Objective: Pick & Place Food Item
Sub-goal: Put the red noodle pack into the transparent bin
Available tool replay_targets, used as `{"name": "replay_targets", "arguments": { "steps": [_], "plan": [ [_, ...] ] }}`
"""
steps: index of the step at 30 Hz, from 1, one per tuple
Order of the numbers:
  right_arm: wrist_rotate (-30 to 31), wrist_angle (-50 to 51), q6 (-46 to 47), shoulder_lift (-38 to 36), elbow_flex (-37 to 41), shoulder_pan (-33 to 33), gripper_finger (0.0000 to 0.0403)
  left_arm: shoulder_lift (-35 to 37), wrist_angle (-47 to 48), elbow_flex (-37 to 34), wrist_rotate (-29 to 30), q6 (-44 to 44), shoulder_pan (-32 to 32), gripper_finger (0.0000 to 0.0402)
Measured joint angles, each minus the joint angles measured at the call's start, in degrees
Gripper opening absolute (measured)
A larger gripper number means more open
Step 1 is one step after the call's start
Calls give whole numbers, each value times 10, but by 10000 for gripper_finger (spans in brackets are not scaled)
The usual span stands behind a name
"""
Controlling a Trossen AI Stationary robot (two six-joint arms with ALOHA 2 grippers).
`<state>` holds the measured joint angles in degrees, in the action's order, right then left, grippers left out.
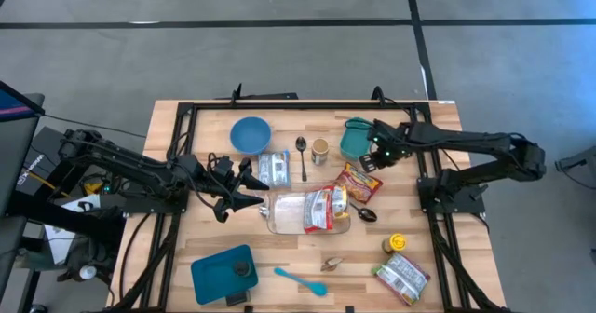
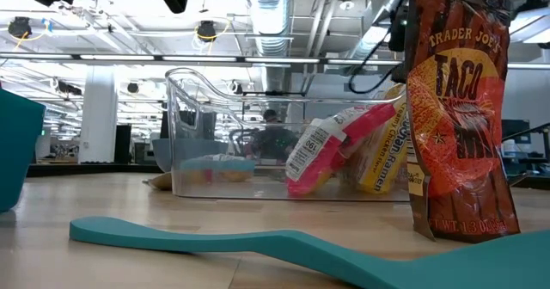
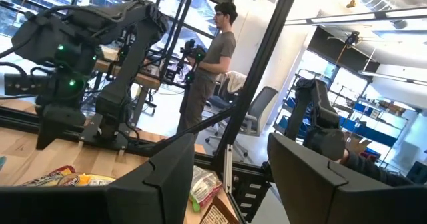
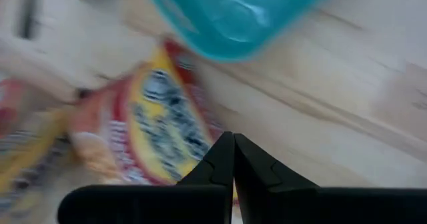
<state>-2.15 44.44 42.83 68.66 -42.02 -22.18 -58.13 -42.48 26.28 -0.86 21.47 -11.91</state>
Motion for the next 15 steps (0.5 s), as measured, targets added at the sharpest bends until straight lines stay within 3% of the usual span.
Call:
{"name": "replay_targets", "arguments": {
  "steps": [5,15],
  "plan": [
    [-35,-93,-9,-21,50,8,0,0,0,0,0,0,0,186],
    [-35,-95,15,-113,132,-9,0,0,0,0,0,0,0,186]
  ]
}}
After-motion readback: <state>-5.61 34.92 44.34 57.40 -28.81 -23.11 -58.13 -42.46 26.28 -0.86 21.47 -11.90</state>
